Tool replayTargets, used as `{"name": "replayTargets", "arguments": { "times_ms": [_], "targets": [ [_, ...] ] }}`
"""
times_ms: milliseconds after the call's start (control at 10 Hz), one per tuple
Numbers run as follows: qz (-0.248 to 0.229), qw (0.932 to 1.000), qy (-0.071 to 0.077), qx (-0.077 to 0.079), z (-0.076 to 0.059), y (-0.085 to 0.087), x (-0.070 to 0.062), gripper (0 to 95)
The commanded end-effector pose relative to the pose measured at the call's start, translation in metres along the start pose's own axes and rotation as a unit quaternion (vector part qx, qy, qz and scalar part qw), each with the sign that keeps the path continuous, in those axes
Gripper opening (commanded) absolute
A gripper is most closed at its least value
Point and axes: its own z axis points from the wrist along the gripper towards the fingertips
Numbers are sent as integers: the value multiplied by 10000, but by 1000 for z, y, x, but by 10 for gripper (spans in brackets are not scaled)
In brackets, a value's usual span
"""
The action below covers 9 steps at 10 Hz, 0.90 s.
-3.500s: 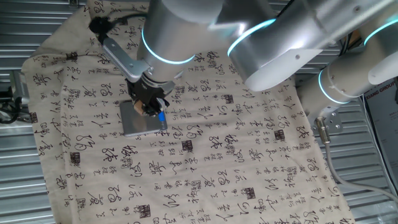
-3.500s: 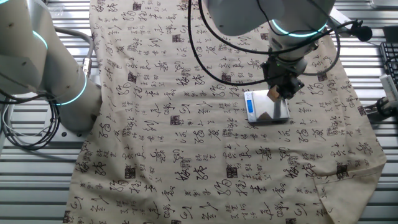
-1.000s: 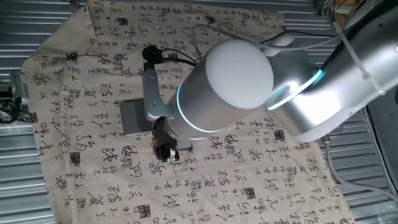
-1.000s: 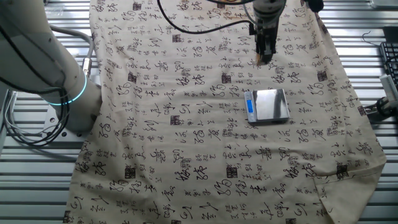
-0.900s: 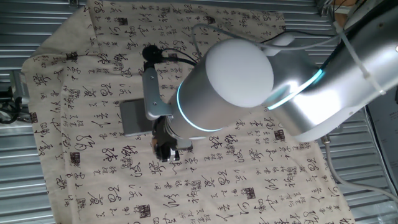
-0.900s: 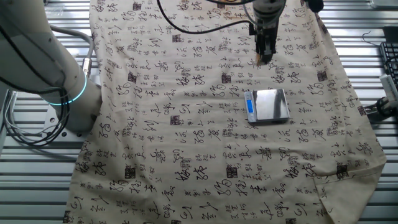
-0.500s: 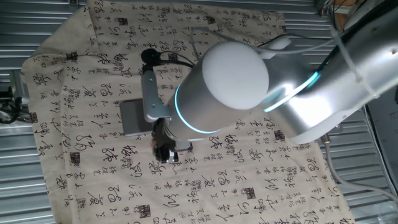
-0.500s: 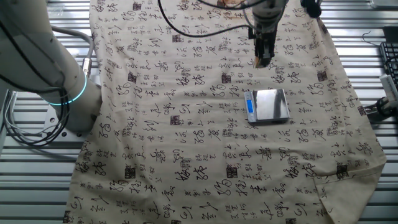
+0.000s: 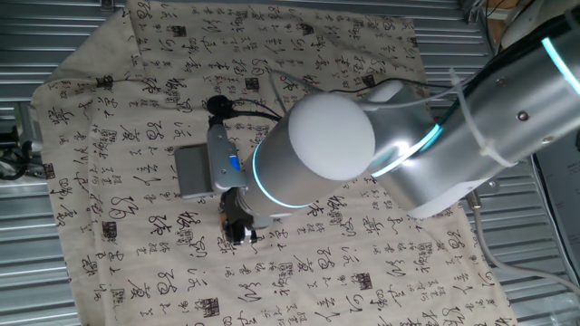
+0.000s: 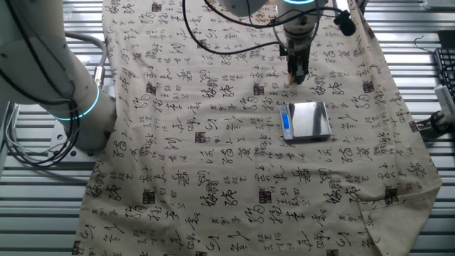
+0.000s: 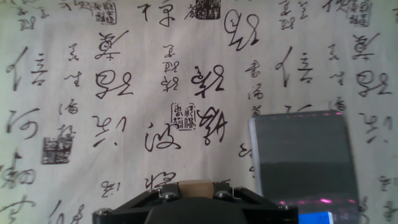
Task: Remove the object from the scale
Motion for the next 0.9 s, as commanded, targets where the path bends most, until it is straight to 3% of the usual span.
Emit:
{"name": "replayTargets", "arguments": {
  "times_ms": [100, 800, 900],
  "targets": [
    [-5, 10000, -9, 14, -2, -1, 0, 0],
    [-93, 10000, -28, -8, -2, -1, 0, 0],
    [-157, 9999, -27, -6, -2, -1, 0, 190]
  ]
}}
